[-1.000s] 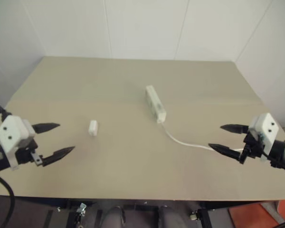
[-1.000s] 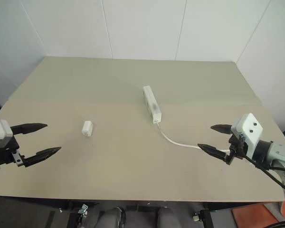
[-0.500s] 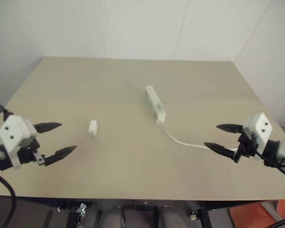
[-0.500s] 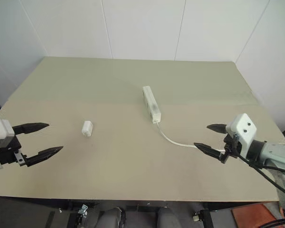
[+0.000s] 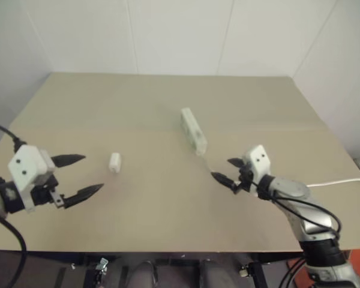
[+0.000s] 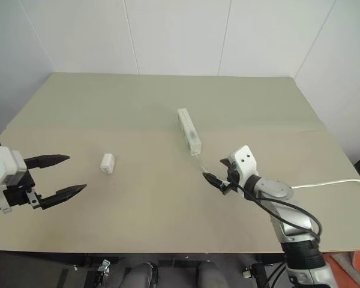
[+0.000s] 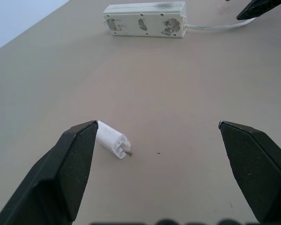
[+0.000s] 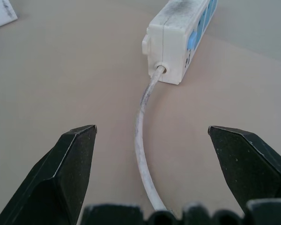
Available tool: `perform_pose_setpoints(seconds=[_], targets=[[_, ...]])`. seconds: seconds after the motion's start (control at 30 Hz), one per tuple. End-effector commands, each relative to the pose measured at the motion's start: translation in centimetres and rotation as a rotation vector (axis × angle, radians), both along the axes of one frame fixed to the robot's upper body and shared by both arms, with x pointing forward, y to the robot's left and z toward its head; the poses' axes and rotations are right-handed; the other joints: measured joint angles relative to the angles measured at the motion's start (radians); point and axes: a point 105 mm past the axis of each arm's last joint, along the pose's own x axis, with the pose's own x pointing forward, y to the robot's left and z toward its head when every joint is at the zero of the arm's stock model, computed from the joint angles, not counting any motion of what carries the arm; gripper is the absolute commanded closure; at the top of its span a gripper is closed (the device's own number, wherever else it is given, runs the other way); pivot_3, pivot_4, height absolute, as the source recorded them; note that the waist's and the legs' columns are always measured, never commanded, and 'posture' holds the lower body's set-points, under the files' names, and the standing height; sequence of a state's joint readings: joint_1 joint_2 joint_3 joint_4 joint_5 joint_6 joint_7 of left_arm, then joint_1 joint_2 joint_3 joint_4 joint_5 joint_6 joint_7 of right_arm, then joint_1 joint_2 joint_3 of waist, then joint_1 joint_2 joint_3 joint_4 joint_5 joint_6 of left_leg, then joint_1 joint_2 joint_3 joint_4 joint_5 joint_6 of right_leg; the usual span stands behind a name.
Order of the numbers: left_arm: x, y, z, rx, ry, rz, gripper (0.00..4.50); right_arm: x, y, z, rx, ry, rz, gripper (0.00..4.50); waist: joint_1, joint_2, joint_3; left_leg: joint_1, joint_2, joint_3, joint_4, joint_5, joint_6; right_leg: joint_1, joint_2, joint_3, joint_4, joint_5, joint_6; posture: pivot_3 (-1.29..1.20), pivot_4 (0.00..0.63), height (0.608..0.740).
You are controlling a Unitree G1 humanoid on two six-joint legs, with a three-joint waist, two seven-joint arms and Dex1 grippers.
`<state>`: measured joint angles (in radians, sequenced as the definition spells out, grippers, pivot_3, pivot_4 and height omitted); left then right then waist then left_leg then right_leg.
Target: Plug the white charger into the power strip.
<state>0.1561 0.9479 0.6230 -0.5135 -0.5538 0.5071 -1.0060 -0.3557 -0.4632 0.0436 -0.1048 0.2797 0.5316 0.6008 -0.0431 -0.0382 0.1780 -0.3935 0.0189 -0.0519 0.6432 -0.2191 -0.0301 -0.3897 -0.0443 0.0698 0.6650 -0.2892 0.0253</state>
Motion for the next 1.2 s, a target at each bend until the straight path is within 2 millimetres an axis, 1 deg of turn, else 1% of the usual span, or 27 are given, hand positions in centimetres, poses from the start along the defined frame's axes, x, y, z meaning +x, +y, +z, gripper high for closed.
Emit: perform_pose_setpoints(seconds=[0.03, 0.1, 0.17, 0.27, 0.37, 0.53, 0.6, 0.63, 0.73, 0.77, 0.8, 0.87, 0.97, 1.03, 1.17, 1.2], targets=[[0.0, -0.6, 0.5, -0.004, -0.023, -0.022, 0.0, 1.5, 1.6, 0.0, 0.005, -0.017, -0.016, 0.02, -0.004, 0.0, 0.0, 0.0, 0.0, 0.0, 0.0, 0.0, 0.0, 0.0, 0.0, 0.0, 0.0, 0.0, 0.0, 0.0, 0.15, 0.74], [0.0, -0.6, 0.5, -0.004, -0.023, -0.023, 0.0, 2.4, 2.3, -0.6, -0.007, 0.0, -0.037, 0.02, -0.006, 0.0, 0.0, 0.0, 0.0, 0.0, 0.0, 0.0, 0.0, 0.0, 0.0, 0.0, 0.001, 0.0, 0.0, 0.0, 0.15, 0.74], [0.0, -0.6, 0.4, -0.005, -0.022, -0.024, 0.0, 2.8, 2.9, -1.0, -0.013, 0.01, -0.031, 0.02, -0.005, 0.0, 0.0, 0.0, 0.0, 0.0, 0.0, 0.0, 0.0, -0.001, 0.0, 0.0, 0.001, 0.0, 0.0, 0.0, 0.15, 0.74], [-0.1, -0.6, 0.3, -0.006, -0.021, -0.02, 0.0, 3.2, 3.6, -1.3, -0.022, 0.021, -0.018, 0.63, -0.003, 0.0, 0.0, 0.0, 0.0, 0.0, 0.0, 0.0, 0.0, -0.001, 0.0, 0.0, 0.001, 0.0, 0.0, 0.0, 0.15, 0.74], [-0.2, -0.6, 0.3, -0.008, -0.022, -0.018, 0.0, 3.6, 3.8, -1.7, -0.042, 0.02, -0.024, 1.64, -0.003, 0.0, 0.0, 0.0, 0.0, 0.0, 0.0, 0.0, 0.0, -0.001, 0.0, 0.0, 0.001, 0.0, 0.0, 0.0, 0.15, 0.74], [-0.3, -0.6, 0.2, -0.01, -0.023, -0.015, 0.0, 3.7, 3.7, -1.4, -0.052, -0.001, -0.016, 3.44, -0.005, 0.001, 0.0, 0.0, 0.0, 0.0, 0.0, 0.0, 0.0, -0.001, 0.0, 0.0, 0.001, 0.0, 0.0, 0.0, 0.15, 0.74], [-0.4, -0.6, 0.1, -0.01, -0.021, -0.015, 0.0, 3.7, 3.4, -1.2, -0.074, -0.028, -0.016, 4.13, -0.005, 0.001, 0.0, 0.0, 0.0, 0.0, 0.0, 0.0, 0.0, -0.001, 0.0, 0.0, 0.001, 0.0, 0.0, 0.0, 0.15, 0.74], [-0.4, -0.7, 0.1, -0.012, -0.02, -0.018, 0.0, 3.6, 3.2, -0.8, -0.108, -0.076, 0.006, 4.42, -0.005, 0.001, 0.0, 0.0, 0.0, 0.0, 0.0, 0.0, 0.0, -0.001, 0.0, 0.0, 0.001, 0.0, 0.0, 0.0, 0.15, 0.74], [-0.4, -0.8, 0.1, -0.021, -0.018, -0.029, 0.0, 3.0, 3.0, 0.8, -0.219, -0.278, 0.068, 4.46, -0.002, 0.001, 0.0, 0.0, 0.0, 0.0, 0.0, 0.0, 0.0, -0.001, 0.0, 0.0, 0.001, 0.0, 0.0, 0.0, 0.15, 0.74], [-0.4, -0.8, 0.1, -0.021, -0.017, -0.03, 0.0, 2.5, 3.0, 1.7, -0.251, -0.357, 0.099, 4.46, -0.002, 0.001, 0.0, 0.0, 0.0, 0.0, 0.0, 0.0, 0.0, -0.001, 0.0, 0.0, 0.001, 0.0, 0.0, 0.0, 0.15, 0.74], [-0.4, -0.7, 0.0, -0.019, -0.013, -0.029, 0.0, 1.7, 2.7, 2.4, -0.333, -0.457, 0.158, 4.46, -0.003, 0.001, 0.0, 0.0, 0.0, 0.0, 0.0, 0.0, 0.0, -0.001, 0.0, 0.0, 0.001, 0.0, 0.0, 0.0, 0.15, 0.74], [-0.4, -0.7, -0.1, -0.016, -0.008, -0.029, 0.0, 0.4, 2.2, 2.8, -0.453, -0.58, 0.257, 4.46, -0.002, 0.001, 0.0, -0.001, 0.0, 0.0, 0.0, 0.0, 0.0, -0.002, -0.001, 0.0, 0.001, 0.0, 0.0, 0.0, 0.15, 0.74], [-0.3, -0.6, -0.2, -0.014, -0.004, -0.032, 0.0, -1.5, 1.4, 2.7, -0.559, -0.7, 0.395, 4.46, -0.002, 0.001, 0.0, -0.001, 0.0, 0.001, 0.0, 0.0, 0.0, -0.002, -0.001, 0.0, 0.0, 0.0, 0.0, 0.0, 0.15, 0.74], [-0.3, -0.6, -0.2, -0.015, -0.002, -0.035, 0.0, -3.0, 1.1, 2.5, -0.586, -0.753, 0.5, 4.46, -0.005, 0.001, 0.0, -0.001, 0.0, 0.0, 0.0, 0.0, 0.0, -0.002, 0.0, 0.0, 0.0, 0.0, 0.0, 0.0, 0.15, 0.74], [-0.2, -0.7, -0.3, -0.015, 0.002, -0.041, 0.0, -4.6, 0.5, 0.9, -0.632, -0.764, 0.63, 4.46, -0.012, 0.001, 0.0, 0.001, 0.001, 0.001, 0.0, 0.0, 0.0, 0.0, 0.0, 0.0, 0.0, 0.0, 0.0, 0.0, 0.15, 0.74], [-0.2, -0.8, -0.3, -0.016, 0.004, -0.045, 0.0, -4.7, 0.3, 0.1, -0.664, -0.751, 0.655, 4.46, -0.013, 0.001, 0.0, 0.002, 0.001, 0.001, 0.0, 0.0, 0.0, 0.001, 0.0, 0.001, 0.0, 0.0, 0.0, 0.0, 0.15, 0.74]])
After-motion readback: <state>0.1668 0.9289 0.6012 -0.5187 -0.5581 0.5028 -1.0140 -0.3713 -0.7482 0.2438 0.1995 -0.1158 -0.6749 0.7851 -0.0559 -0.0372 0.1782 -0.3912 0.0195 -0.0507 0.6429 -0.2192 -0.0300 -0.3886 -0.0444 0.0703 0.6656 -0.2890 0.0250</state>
